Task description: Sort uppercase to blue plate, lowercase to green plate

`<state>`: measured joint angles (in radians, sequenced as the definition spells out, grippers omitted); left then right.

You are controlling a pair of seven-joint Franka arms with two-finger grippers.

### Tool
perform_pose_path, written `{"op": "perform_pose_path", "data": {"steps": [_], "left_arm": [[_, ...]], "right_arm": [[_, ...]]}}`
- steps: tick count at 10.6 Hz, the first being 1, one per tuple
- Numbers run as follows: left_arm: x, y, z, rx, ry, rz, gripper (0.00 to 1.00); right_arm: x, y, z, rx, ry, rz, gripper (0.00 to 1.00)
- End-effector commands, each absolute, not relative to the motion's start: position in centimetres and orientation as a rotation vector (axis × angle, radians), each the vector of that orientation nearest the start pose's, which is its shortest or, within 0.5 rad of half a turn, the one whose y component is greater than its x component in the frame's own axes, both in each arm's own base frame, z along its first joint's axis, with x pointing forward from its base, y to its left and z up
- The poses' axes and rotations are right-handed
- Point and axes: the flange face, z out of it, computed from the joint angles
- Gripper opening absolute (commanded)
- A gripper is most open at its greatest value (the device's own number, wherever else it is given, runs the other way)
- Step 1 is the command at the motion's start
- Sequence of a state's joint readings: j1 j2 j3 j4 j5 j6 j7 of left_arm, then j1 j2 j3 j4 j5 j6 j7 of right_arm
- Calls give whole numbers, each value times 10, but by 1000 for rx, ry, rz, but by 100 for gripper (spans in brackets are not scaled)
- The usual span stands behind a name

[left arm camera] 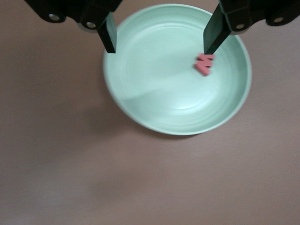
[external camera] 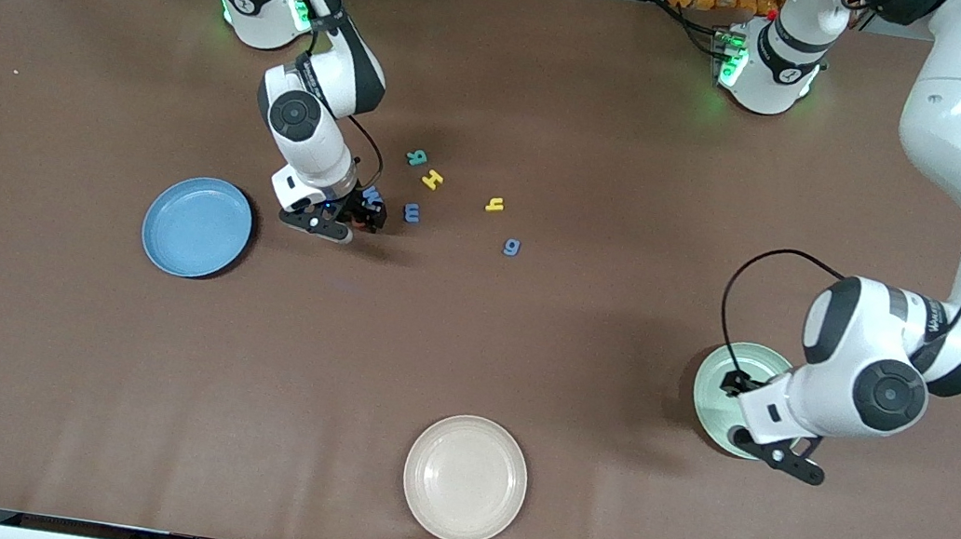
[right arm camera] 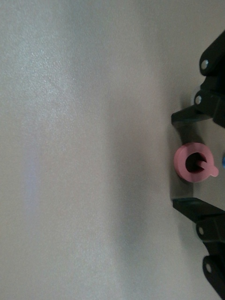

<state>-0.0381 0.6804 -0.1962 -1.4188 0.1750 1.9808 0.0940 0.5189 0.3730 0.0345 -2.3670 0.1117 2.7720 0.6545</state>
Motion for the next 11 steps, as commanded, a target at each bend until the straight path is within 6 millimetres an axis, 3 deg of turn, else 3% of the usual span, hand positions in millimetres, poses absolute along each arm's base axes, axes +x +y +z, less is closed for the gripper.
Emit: {"op": "perform_pose_path", "data": {"steps": [1,4,6,9,10,11], "left_arm": [[679,-192,310,-3097,449,171,82],[633,-311,309,-3112,263,179,82],[595,-364,303,-3075,277,238,82],[518,-467,275,-3027,141,249,81],[499,-485,270,-3016,175,250,81],[493,-492,263,-3011,188,260,81]], "right_arm": [[428,270,169,-3068,320,29,64],[425,272,167,-3071,314,38,56],[420,280,167,-3069,329,56,53],[418,284,167,-3069,337,67,47],[418,283,166,-3070,337,69,42],[418,283,165,-3071,337,71,38]]}}
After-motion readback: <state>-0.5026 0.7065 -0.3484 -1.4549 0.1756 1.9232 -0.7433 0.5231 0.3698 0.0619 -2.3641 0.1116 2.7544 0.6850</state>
